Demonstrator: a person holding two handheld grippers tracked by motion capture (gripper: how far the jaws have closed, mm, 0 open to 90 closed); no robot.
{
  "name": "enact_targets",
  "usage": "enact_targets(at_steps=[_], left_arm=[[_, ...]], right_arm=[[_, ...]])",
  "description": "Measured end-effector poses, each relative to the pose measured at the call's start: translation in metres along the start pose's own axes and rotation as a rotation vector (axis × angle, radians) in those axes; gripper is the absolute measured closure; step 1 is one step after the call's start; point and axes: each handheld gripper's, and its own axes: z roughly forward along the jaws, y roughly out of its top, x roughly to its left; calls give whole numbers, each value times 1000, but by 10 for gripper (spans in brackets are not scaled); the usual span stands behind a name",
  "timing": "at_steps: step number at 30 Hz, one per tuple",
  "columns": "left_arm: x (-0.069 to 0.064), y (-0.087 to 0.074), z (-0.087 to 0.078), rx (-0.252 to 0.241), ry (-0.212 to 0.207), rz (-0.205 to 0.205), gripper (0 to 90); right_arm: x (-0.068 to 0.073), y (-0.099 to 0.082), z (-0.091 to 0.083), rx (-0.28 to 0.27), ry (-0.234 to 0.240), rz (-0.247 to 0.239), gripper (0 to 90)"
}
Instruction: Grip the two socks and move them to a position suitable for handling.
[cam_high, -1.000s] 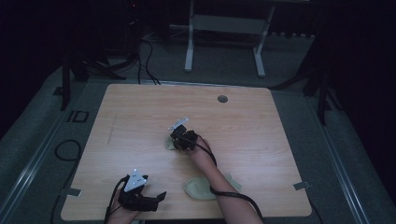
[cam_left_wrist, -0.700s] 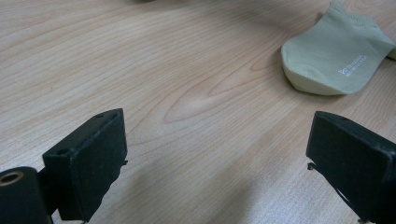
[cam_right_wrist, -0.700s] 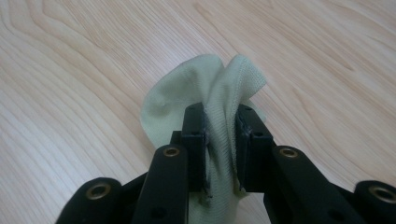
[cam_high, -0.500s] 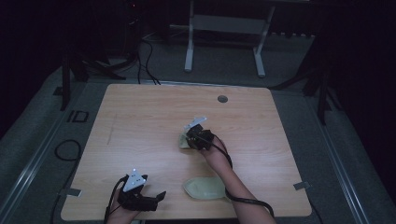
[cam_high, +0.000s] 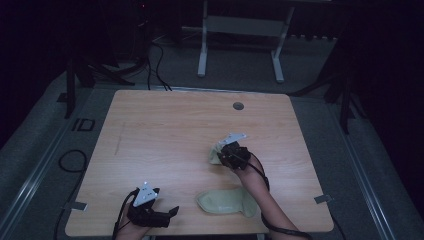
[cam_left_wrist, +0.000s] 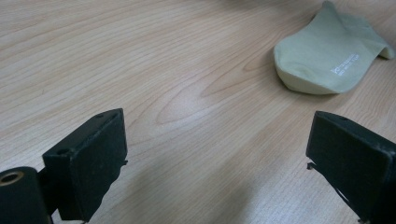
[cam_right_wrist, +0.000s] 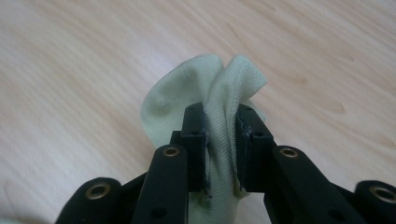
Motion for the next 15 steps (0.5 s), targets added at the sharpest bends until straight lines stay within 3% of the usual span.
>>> enact_targets(at_steps=[3, 15], left_arm=[[-2, 0, -1, -21, 5, 0, 63], [-7, 1, 5, 1, -15, 14, 63]], right_arm=[[0, -14, -3, 14, -7, 1, 753], [3, -45, 1, 49, -22, 28, 743]])
